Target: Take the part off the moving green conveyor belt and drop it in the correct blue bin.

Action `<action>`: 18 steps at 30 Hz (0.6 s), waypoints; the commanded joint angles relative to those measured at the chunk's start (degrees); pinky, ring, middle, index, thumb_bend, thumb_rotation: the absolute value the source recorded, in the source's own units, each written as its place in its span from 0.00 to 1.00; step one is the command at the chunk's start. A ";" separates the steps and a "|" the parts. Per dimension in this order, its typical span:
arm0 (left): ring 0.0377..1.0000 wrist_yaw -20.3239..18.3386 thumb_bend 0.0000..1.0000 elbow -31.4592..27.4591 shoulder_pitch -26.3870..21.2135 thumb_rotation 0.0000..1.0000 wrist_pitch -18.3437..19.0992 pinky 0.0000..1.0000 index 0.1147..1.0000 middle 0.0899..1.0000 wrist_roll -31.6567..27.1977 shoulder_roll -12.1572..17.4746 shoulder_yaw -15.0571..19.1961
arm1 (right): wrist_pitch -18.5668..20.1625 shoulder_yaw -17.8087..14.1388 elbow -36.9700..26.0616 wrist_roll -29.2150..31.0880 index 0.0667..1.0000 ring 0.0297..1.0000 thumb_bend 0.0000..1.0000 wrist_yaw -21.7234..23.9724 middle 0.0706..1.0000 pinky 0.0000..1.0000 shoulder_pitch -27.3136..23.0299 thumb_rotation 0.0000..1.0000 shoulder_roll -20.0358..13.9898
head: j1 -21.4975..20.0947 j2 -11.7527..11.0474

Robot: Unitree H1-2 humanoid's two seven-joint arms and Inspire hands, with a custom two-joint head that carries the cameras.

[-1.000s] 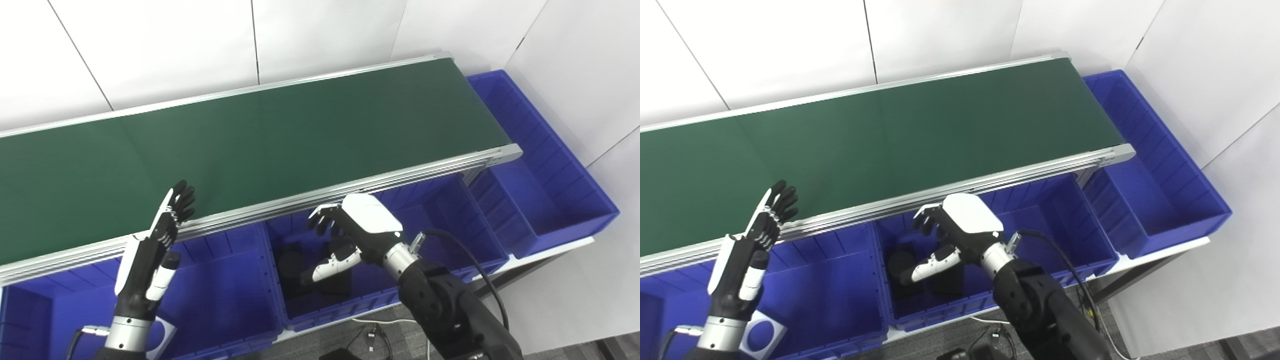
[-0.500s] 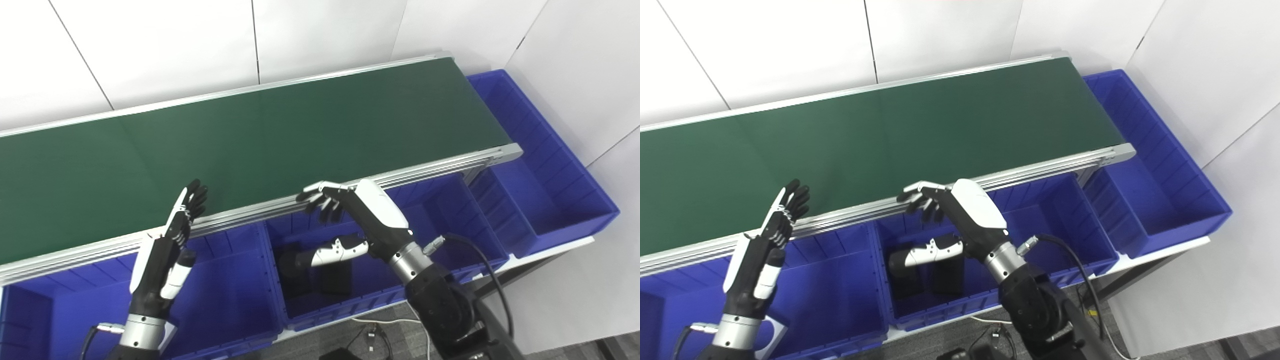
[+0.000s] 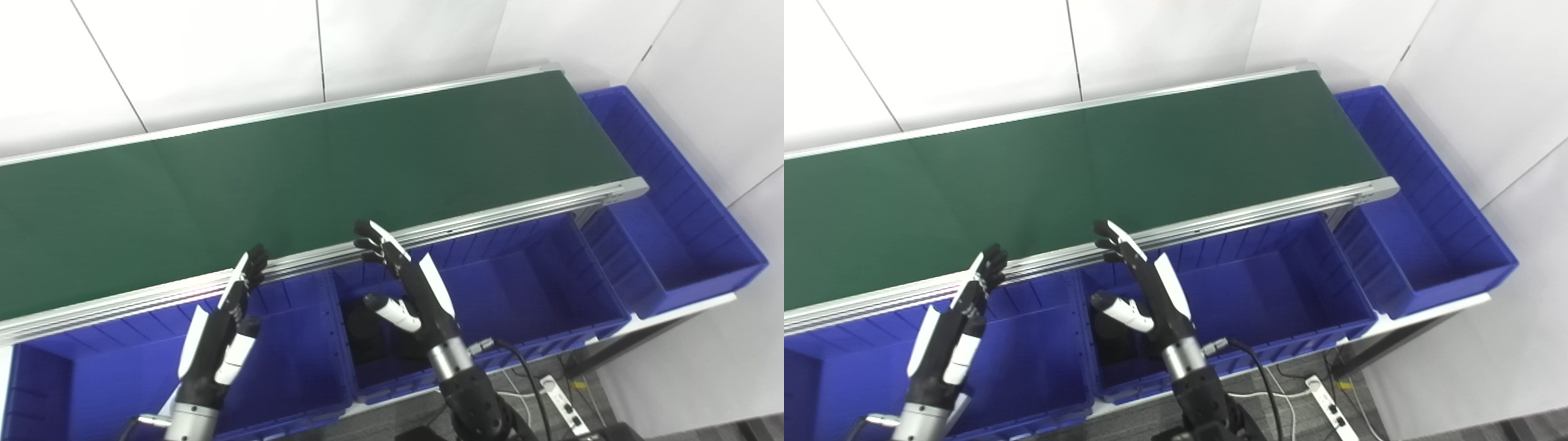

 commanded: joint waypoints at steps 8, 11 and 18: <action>0.94 4.64 0.69 0.26 -0.65 1.00 -1.36 0.92 0.95 0.94 1.29 1.76 -3.79 | -3.87 2.67 3.29 2.65 0.89 0.93 0.87 -4.40 0.90 0.93 -1.90 0.98 -2.64 | 5.95 -3.00; 0.95 6.23 0.69 1.47 -1.08 1.00 -1.36 0.95 0.95 0.94 1.77 1.88 -5.47 | -3.87 3.78 4.92 3.86 0.90 0.95 0.87 -5.07 0.92 0.98 -2.34 0.99 -4.03 | 9.05 -4.74; 0.94 9.93 0.70 3.62 -1.70 1.00 -1.36 0.96 0.95 0.94 3.50 1.83 -8.89 | -3.87 5.80 6.36 5.36 0.92 0.93 0.84 -7.44 0.94 0.93 -3.27 1.00 -7.84 | 13.88 -6.46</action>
